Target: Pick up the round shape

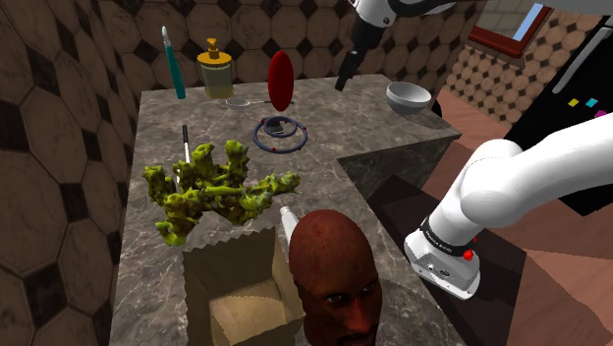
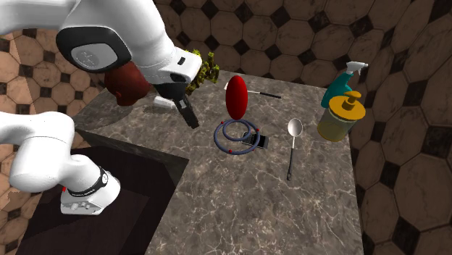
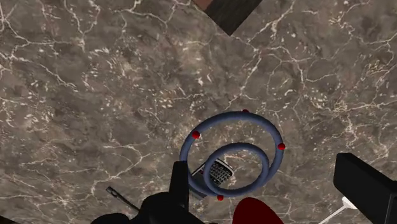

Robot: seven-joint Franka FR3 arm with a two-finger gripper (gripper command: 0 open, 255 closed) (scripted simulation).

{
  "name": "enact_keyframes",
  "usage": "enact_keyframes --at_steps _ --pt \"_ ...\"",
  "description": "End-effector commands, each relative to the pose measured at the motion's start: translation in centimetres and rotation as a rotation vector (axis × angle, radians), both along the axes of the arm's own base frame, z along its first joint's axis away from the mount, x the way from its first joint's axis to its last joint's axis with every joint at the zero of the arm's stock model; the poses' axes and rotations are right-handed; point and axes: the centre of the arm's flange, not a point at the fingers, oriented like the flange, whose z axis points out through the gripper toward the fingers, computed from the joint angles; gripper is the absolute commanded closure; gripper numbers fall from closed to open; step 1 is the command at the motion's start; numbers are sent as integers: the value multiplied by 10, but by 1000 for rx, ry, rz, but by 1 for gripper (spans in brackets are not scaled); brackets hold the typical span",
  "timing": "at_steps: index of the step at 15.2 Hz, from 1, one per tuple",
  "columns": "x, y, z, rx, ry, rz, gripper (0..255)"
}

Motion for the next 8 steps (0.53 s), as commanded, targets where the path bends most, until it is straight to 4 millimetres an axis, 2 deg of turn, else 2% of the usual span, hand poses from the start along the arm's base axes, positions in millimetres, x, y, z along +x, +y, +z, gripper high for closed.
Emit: enact_keyframes --at_steps 1,8 --pt "18 5 -1 3 -70 75 0" --pt "70 30 7 18 -297 326 0"
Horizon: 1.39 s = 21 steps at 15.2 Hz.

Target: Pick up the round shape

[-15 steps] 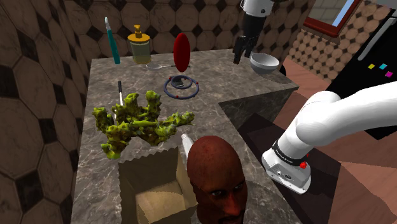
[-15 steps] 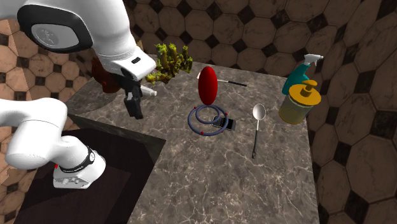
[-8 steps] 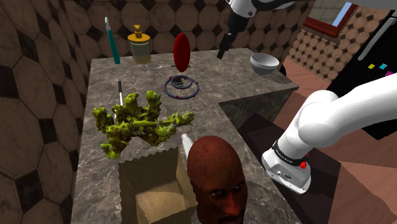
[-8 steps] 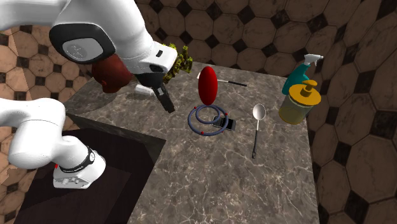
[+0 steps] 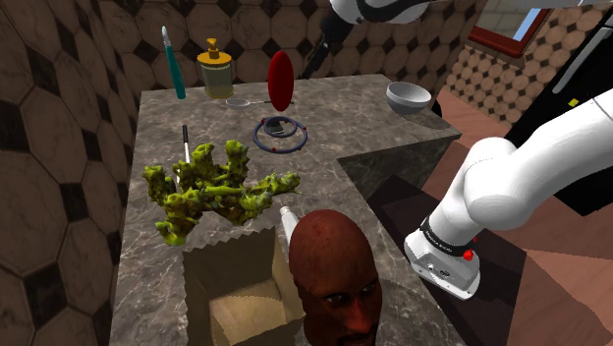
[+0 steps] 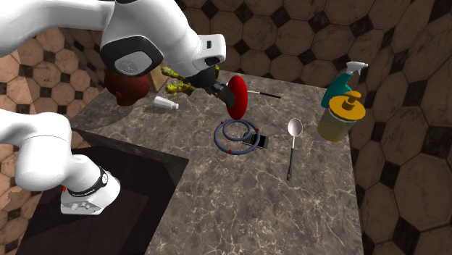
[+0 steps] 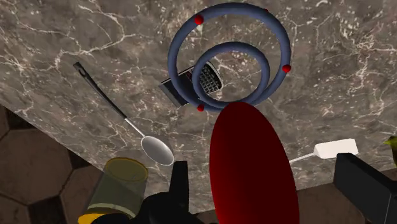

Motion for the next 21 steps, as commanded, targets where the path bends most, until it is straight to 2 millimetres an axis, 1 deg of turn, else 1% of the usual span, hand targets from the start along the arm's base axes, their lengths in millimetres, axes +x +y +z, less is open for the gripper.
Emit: enact_keyframes --at_steps 1,6,13,15,16,21 --pt "11 10 8 3 -71 75 0" --pt "39 35 21 13 -226 247 0" --pt "39 35 -16 13 -226 247 0" --pt "39 35 -19 13 -226 247 0" --pt "40 35 -19 13 -226 247 255" --pt "40 35 -19 13 -226 247 255"
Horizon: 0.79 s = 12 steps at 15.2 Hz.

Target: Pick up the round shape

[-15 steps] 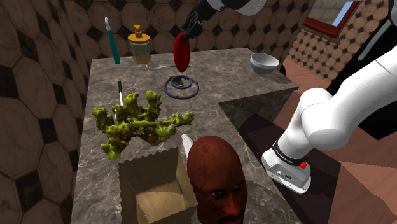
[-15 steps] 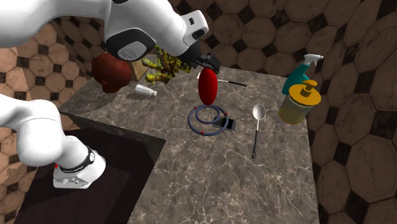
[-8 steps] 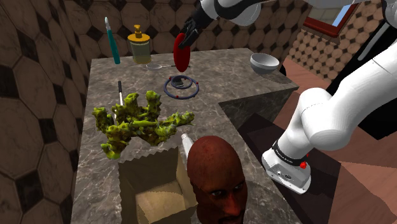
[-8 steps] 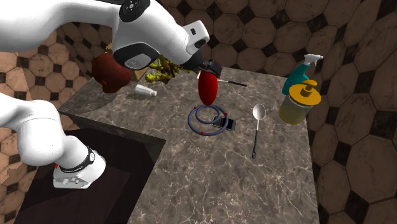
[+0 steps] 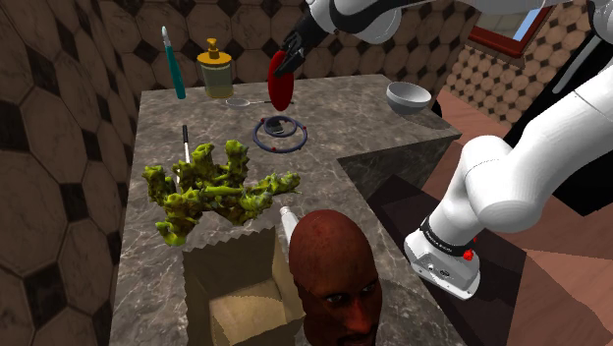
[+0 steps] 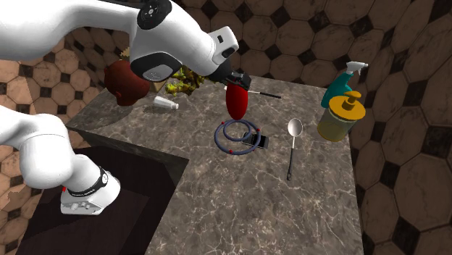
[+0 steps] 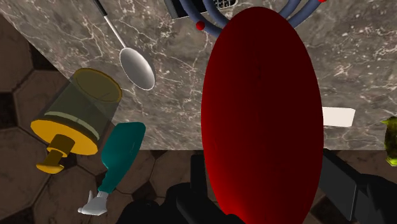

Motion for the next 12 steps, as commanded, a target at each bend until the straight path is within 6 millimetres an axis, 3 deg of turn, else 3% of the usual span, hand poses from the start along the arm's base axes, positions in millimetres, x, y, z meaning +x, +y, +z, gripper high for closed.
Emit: enact_keyframes --at_steps 1,4,12 --pt "0 0 -1 -1 3 0 255" --pt "0 0 -1 -1 3 0 255" --pt "0 0 41 -1 3 0 255"
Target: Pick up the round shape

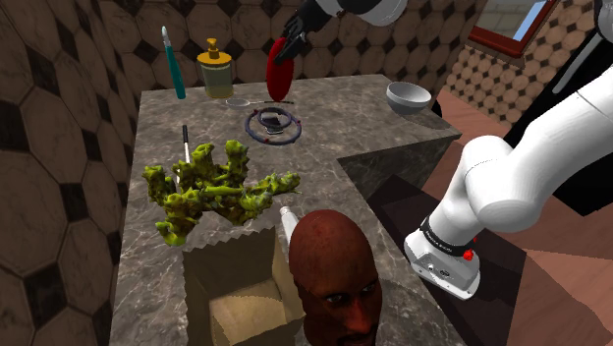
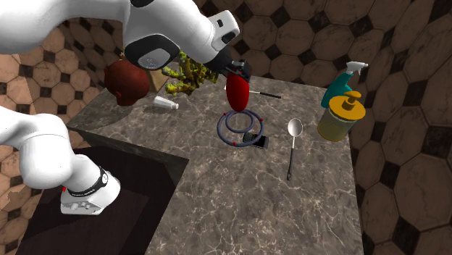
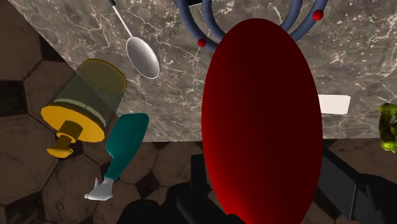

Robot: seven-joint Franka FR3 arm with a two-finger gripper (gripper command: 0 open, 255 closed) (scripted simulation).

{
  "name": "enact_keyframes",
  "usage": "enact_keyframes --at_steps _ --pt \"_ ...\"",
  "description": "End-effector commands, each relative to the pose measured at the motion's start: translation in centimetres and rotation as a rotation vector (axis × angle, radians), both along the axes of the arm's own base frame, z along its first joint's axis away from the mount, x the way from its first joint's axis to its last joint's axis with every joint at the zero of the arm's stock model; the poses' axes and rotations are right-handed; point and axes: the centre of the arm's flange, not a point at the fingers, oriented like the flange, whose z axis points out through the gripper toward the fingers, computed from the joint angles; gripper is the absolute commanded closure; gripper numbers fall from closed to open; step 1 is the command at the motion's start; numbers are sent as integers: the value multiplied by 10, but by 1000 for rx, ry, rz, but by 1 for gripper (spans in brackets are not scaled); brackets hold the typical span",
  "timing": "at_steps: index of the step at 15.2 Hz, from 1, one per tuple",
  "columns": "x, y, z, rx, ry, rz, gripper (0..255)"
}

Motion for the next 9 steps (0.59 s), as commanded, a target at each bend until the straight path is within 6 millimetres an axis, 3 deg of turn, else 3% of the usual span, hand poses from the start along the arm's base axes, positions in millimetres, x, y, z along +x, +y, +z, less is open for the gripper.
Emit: enact_keyframes --at_steps 1,7,9 --pt "-1 0 11 0 -1 0 255" --pt "-1 0 43 0 -1 0 255" --pt "-1 0 44 0 -1 0 255"
